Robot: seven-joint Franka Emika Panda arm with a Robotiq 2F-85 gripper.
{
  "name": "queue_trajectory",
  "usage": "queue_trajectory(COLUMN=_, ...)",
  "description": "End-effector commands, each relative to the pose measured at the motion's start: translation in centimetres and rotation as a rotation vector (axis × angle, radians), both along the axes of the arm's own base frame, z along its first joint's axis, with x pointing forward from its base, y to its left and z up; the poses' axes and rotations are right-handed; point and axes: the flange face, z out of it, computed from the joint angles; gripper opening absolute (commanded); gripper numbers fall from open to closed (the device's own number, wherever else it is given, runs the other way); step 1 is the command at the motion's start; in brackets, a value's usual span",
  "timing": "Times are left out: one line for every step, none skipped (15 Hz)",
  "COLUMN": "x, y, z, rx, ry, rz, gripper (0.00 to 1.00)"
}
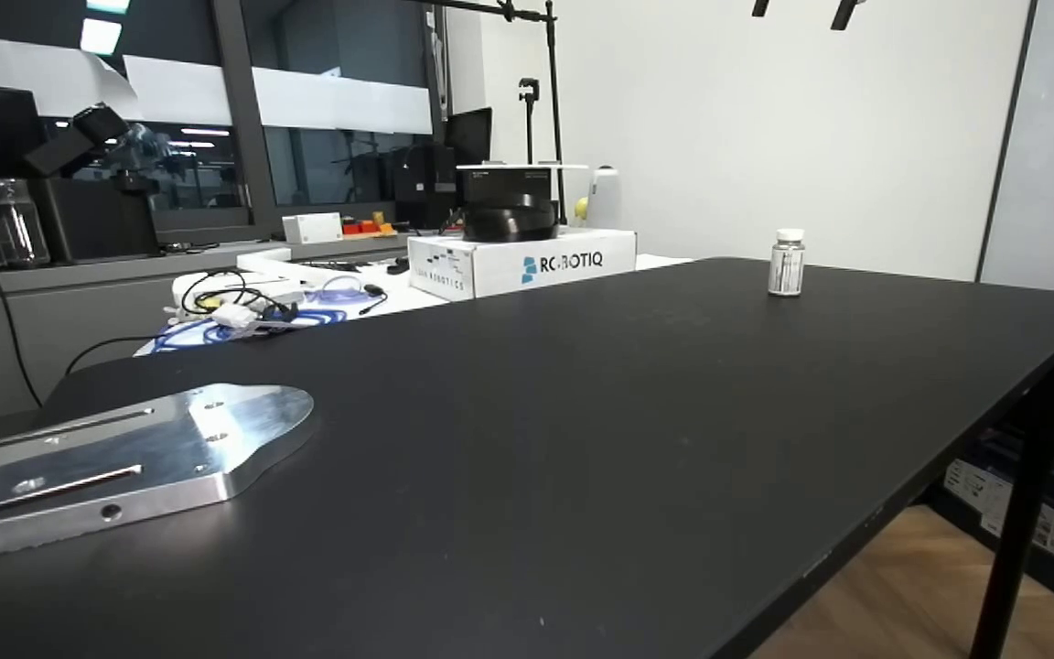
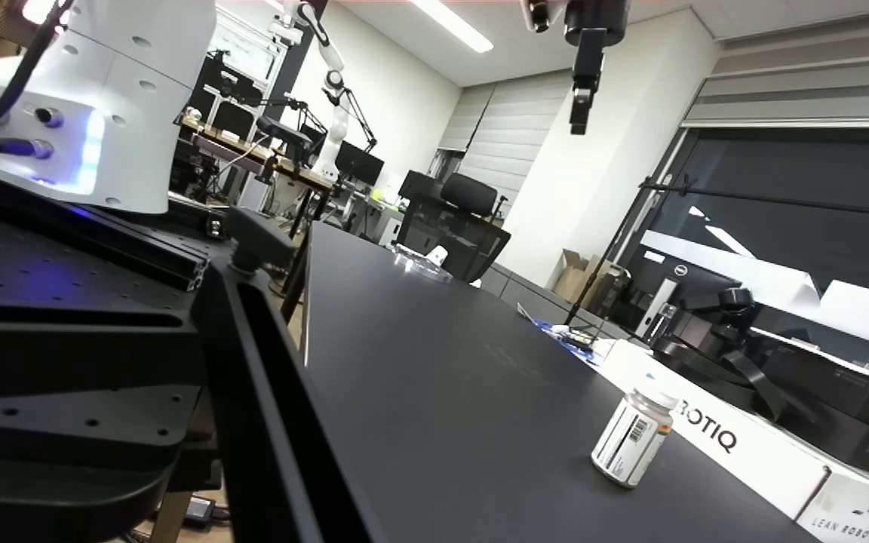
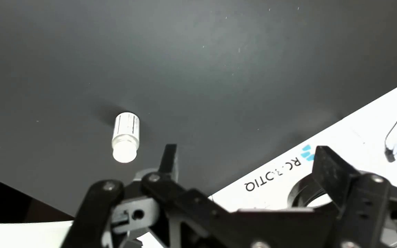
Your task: Move the bottle on the table slightly to the left
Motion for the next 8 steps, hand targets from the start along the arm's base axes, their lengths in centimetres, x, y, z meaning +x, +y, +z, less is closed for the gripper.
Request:
queue_trajectory(x=3.7, y=-4.5, z=0.9, rx=0.033, ry=-0.007, rz=-0.193, gripper=1.0)
queue_trajectory(x=4.3, y=-5.7, z=1.3, rx=0.046, ry=-0.008, rz=-0.242, gripper=1.0)
queue_trajectory(x=4.9, y=-7.2, z=2.0, rx=0.056, ry=-0.006, rz=-0.29, gripper=1.0)
queue_trajectory(x=5.3, y=-8.8, z=2.3, rx=0.062, ry=-0.007, rz=-0.34, gripper=1.0)
queue_trajectory(x=5.7, y=-10.1, z=2.7, rx=0.069, ry=-0.013, rz=-0.388, gripper=1.0)
queue_trajectory(x=5.9, y=-11.7, z=3.3, rx=0.077, ry=-0.018, rz=-0.436, gripper=1.0)
queue_trajectory(x=6.1, y=-13.3, z=3.4, rx=0.087, ry=-0.026, rz=-0.483, gripper=1.0)
queue_trajectory(x=5.9, y=-15.0, z=3.5, rx=0.102, ry=-0.025, rz=-0.528, gripper=1.0)
